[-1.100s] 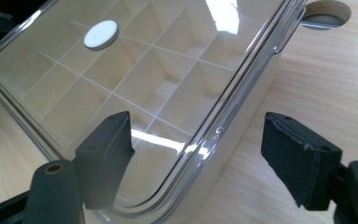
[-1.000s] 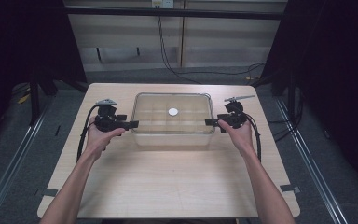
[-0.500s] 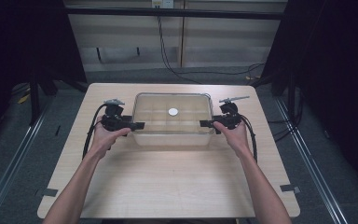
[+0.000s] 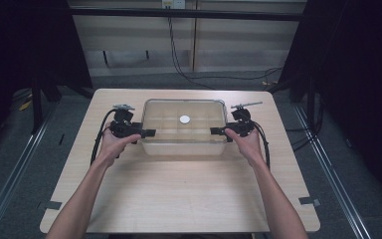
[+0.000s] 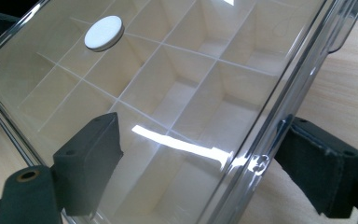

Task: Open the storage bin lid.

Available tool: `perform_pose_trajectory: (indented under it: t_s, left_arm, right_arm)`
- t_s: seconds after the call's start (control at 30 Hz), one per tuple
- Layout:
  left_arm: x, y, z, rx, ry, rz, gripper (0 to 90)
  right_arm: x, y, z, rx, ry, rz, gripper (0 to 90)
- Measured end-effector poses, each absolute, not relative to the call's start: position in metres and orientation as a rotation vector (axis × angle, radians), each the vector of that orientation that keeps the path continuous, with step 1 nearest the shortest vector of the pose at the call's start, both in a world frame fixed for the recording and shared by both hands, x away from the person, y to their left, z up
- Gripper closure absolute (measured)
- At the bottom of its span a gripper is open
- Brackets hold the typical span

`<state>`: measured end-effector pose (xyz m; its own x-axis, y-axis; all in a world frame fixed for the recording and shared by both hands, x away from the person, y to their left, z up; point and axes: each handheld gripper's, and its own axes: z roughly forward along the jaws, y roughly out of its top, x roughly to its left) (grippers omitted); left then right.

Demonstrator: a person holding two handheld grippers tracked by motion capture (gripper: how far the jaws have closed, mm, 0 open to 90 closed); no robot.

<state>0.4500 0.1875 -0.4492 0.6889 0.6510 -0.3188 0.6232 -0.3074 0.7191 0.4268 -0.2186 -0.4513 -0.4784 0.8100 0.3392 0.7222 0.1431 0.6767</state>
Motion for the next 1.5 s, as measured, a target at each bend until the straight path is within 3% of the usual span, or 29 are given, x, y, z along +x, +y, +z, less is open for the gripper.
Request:
perform_pose_trajectory:
  t_s: [0.27, 0.83, 0.93, 1.5]
  left_arm:
    - [0.455, 0.19, -0.451, 1.995, 0.983, 0.004, 21.5]
    - [0.452, 0.191, -0.452, 1.979, 0.981, 0.031, 23.1]
    - [0.451, 0.194, -0.449, 1.989, 0.967, 0.035, 27.7]
    - [0.443, 0.197, -0.449, 1.97, 0.949, 0.071, 34.3]
  right_arm:
    - [0.428, -0.22, -0.45, 1.572, 2.236, 1.267, 22.3]
    - [0.428, -0.22, -0.451, 1.61, 2.183, 1.273, 25.9]
    - [0.428, -0.22, -0.451, 1.614, 2.18, 1.279, 25.8]
    - [0.424, -0.222, -0.447, 1.615, 2.134, 1.26, 30.1]
